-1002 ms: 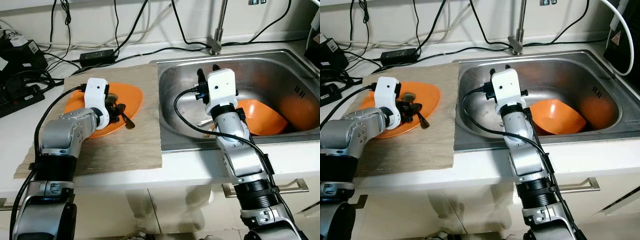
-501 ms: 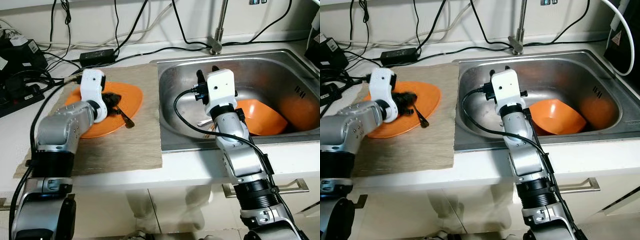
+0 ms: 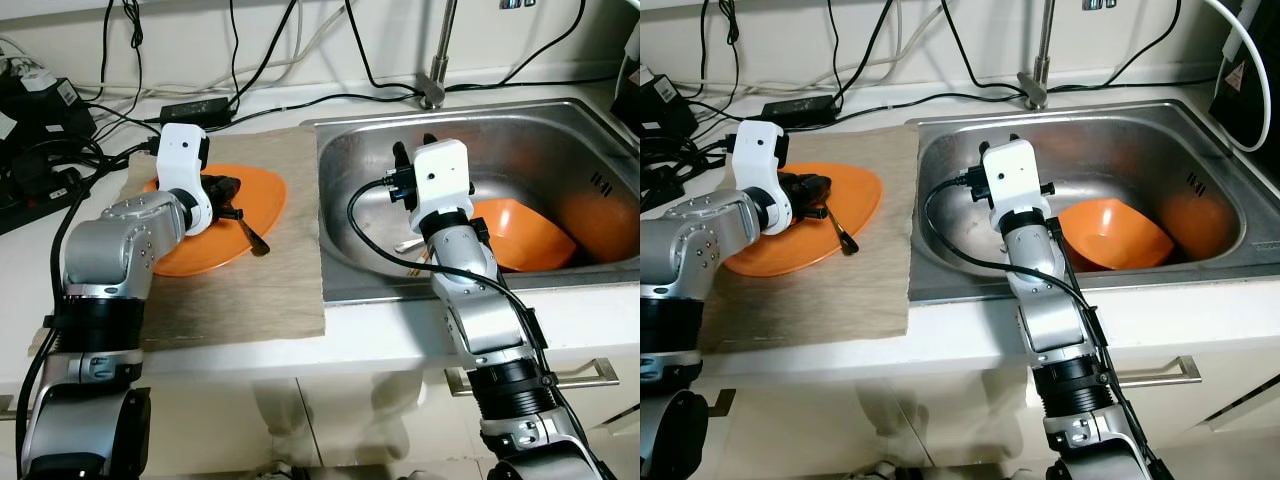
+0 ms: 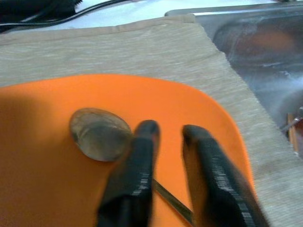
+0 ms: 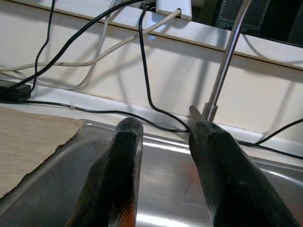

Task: Kitchen organization

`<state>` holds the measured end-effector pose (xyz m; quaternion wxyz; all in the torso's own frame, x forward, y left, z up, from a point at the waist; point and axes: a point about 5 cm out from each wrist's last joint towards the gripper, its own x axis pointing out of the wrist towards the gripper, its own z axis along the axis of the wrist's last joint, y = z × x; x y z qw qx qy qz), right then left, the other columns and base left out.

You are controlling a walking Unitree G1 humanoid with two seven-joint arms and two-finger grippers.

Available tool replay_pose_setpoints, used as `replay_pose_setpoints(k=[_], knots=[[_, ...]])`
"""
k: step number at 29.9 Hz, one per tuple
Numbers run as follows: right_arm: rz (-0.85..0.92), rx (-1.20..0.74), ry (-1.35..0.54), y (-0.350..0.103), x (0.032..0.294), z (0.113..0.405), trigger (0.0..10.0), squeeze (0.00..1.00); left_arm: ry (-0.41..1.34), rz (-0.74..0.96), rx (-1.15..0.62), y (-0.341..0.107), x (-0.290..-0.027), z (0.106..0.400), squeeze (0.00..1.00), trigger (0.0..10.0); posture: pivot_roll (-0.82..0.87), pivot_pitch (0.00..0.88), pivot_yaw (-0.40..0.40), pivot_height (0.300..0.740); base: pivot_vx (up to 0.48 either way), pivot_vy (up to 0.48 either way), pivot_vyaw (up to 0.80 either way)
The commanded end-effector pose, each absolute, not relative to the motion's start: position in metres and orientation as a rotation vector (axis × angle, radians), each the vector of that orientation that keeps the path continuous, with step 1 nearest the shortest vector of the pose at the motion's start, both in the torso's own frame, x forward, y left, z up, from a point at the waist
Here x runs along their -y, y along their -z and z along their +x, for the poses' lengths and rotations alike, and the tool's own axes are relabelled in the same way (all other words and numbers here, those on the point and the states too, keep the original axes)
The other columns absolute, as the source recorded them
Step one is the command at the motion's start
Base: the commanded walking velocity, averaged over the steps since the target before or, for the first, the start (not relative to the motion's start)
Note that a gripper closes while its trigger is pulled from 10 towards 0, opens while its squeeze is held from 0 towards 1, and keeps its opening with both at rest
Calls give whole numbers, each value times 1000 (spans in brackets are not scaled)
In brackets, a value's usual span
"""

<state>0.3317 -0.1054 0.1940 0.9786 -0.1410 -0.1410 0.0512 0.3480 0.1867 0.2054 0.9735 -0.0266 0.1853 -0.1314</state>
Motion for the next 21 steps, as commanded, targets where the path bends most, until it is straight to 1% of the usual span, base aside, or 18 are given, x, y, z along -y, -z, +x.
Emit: replay_pose_setpoints(k=[1,8,11,16,21], knots=[[-281,274,-114,-193,102,332,10000,0,237,-66,-395,-203,-192,344,1000,10000,-57,0,110,740,0,0,0],[-278,273,-119,-192,101,333,10000,0,214,-43,-443,-181,-191,340,1000,10000,-59,0,105,740,0,0,0],[-263,266,-115,-192,102,333,10000,0,211,-59,-469,-174,-189,339,1000,10000,-66,0,104,740,0,0,0],[-264,267,-114,-192,103,332,10000,0,216,-78,-487,-169,-186,338,1000,10000,-73,0,104,740,0,0,0],[-271,263,-113,-191,104,331,10000,0,245,-126,-478,-176,-177,335,1000,10000,-75,0,106,740,0,0,0]])
